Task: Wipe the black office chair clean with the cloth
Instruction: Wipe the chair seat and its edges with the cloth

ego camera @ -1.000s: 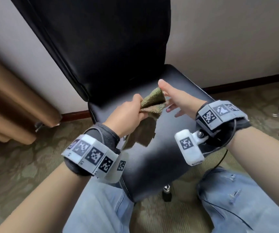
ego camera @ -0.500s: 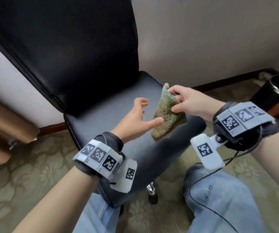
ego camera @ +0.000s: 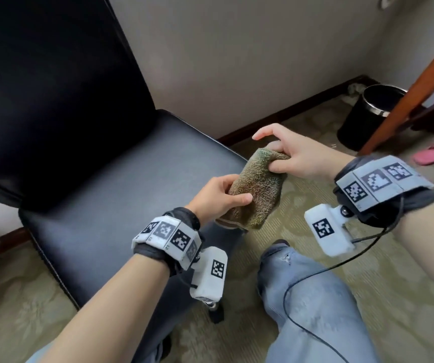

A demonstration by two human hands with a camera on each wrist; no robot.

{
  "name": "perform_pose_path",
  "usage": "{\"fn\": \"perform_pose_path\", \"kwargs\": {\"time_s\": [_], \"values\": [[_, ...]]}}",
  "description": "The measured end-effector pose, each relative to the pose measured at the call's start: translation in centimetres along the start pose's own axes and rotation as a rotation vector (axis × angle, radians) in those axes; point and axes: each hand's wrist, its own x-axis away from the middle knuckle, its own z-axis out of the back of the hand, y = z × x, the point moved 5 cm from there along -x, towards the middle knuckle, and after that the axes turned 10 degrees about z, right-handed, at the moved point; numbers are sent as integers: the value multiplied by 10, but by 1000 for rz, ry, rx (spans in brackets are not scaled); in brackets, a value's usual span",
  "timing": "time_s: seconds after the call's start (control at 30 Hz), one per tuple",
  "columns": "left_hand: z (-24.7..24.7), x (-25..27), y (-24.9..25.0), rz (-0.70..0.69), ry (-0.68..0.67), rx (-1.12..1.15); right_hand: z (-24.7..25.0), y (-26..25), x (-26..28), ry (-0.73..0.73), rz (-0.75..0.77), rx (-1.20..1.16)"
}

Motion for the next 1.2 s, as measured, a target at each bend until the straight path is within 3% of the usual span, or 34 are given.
{"fn": "perform_pose_path", "kwargs": {"time_s": [0.07,0.2,0.33,0.47,0.57,0.63,0.73,0.8,0.87,1.0,1.1,1.2], "values": [[-5,-18,1,13,13,-22,9,20,2,8,-48,118],[-9,-51,7,81,1,-89,21,54,0,-109,-157,305],[-22,-73,2,199,-105,-111,34,87,0,-104,-176,148],[-12,-98,-12,185,84,-478,38,116,-1,-152,-143,269],[10,-113,-17,165,256,-608,32,135,-6,-199,-154,371],[20,-121,-24,175,302,-716,22,149,-12,-219,-155,428],[30,-125,-32,194,375,-787,12,167,-24,-14,-144,478],[34,-123,-32,150,446,-825,7,174,-29,200,-182,430],[31,-124,-26,72,465,-910,-3,183,-32,309,-245,317],[14,-143,-16,47,316,-1115,-17,198,-32,447,-428,62],[5,-165,-14,78,187,-1201,-30,212,-32,270,-539,-5],[12,-185,-13,153,161,-1247,-52,213,-27,227,-604,-430]]}}
